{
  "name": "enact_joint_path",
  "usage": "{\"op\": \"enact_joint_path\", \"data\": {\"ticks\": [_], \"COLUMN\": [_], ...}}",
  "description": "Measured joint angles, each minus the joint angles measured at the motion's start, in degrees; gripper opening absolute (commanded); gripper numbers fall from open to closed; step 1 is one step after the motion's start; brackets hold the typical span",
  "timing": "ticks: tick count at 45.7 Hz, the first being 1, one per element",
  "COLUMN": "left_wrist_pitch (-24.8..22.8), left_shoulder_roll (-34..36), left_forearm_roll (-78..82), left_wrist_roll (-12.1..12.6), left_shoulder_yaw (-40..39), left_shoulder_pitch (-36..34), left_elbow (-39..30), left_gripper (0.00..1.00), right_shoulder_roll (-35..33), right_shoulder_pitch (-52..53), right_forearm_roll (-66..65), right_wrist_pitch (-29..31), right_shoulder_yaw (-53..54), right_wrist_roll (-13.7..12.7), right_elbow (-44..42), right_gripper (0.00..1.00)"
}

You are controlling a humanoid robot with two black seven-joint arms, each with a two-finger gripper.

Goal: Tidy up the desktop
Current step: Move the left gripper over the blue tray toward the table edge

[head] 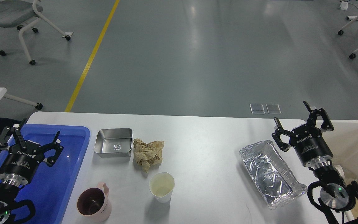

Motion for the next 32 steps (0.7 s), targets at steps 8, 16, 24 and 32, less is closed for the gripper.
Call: {"op": "enact_joint_path", "data": {"ticks": [8,16,24,32], "left_wrist_pitch": [0.07,1.04,1.96,1.35], "left_shoulder_roll": [-0.09,-0.08,0.79,0.89], "left_forearm_roll": [0.00,-0.06,0.00,0.43], "left_wrist_roll": [0.07,-0.48,-0.38,-0.86], "left_shoulder_yaw": [0.24,0.24,0.08,-1.33], "left_shoulder_pitch": [-0.89,-1.32,-2.81,-3.97], "left_elbow": [0.02,0.02,0.02,0.60], "left_gripper": [0.98,0.98,0.98,0.98], "right_shoulder_roll": [0.10,0.07,0.12,0.40], "right_shoulder_pitch": [0.05,0.06,0.02,-0.04], "right_forearm_roll": [-0.04,-0.04,-0.03,0.01], "right_wrist_pitch": [-0.14,-0.25,-0.26,-0.26], "right_shoulder_yaw": [0.00,0.12,0.12,0.09], "right_wrist_roll": [0.08,0.08,0.08,0.12], "right_elbow": [-0.01,-0.01,-0.01,-0.01], "right_gripper": [1.00,1.00,1.00,1.00]}}
